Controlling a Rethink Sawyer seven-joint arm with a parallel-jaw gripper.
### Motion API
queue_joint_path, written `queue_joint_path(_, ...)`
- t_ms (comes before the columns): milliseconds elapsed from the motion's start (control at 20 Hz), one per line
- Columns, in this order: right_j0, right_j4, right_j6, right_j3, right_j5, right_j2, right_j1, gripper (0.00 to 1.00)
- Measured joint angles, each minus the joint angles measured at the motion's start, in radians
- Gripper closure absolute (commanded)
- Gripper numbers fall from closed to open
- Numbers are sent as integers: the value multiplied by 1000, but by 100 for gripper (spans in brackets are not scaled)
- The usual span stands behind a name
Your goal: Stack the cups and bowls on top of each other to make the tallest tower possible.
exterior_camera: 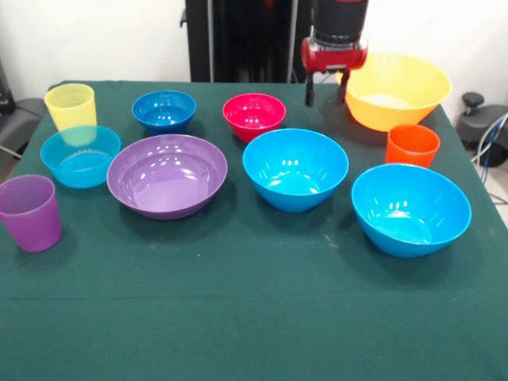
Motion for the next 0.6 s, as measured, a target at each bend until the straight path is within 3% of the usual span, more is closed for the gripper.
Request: queue_joint_path(600,0,-37,74,130,-11,-3,-114,0)
